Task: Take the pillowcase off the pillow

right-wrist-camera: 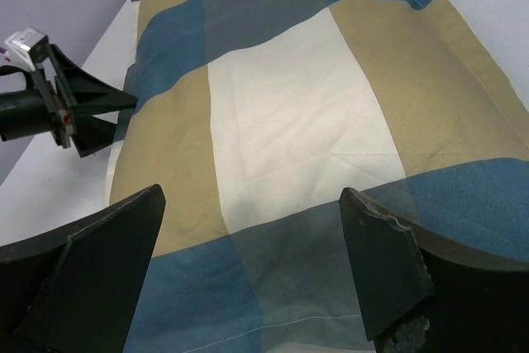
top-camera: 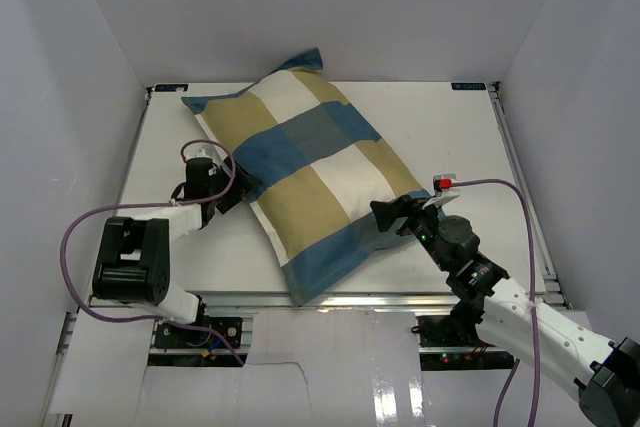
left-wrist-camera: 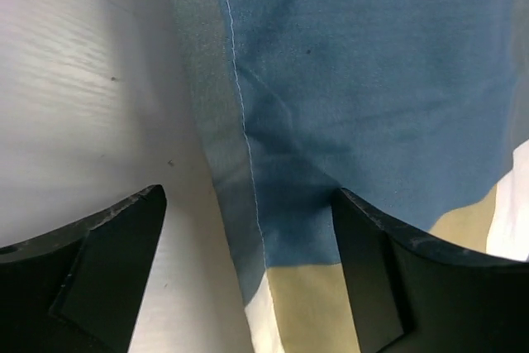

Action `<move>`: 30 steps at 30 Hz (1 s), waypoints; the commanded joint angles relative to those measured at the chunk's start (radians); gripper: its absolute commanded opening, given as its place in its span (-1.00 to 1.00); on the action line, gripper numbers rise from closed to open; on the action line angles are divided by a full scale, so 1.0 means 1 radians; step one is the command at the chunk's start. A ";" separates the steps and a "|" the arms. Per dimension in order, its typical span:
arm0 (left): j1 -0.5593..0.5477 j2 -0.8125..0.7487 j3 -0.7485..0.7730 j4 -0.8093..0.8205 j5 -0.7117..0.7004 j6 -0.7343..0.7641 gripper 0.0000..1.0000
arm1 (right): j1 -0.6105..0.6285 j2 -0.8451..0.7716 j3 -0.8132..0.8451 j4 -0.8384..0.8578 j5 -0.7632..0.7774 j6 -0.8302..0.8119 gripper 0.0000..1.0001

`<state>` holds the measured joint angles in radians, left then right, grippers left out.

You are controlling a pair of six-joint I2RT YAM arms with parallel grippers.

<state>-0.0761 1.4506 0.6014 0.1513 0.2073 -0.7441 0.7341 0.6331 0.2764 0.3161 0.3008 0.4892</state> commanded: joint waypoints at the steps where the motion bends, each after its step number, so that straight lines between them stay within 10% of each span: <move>1: 0.004 0.071 0.043 0.129 0.105 -0.018 0.78 | -0.002 -0.019 0.024 0.031 -0.006 -0.021 0.85; 6: 0.004 0.117 0.089 0.149 0.116 -0.037 -0.33 | -0.002 0.014 0.066 0.034 -0.118 -0.087 0.88; 11: 0.001 -0.063 0.071 0.149 0.159 -0.057 -0.97 | 0.030 0.160 0.193 -0.021 -0.347 -0.201 0.89; 30: -0.266 -0.314 0.163 -0.050 -0.020 -0.023 -1.00 | 0.636 0.809 0.664 -0.141 0.420 -0.597 0.80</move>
<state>-0.3115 1.1893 0.6979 0.1017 0.2379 -0.7826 1.3571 1.3849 0.9031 0.1341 0.5083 -0.0425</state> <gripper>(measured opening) 0.009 0.900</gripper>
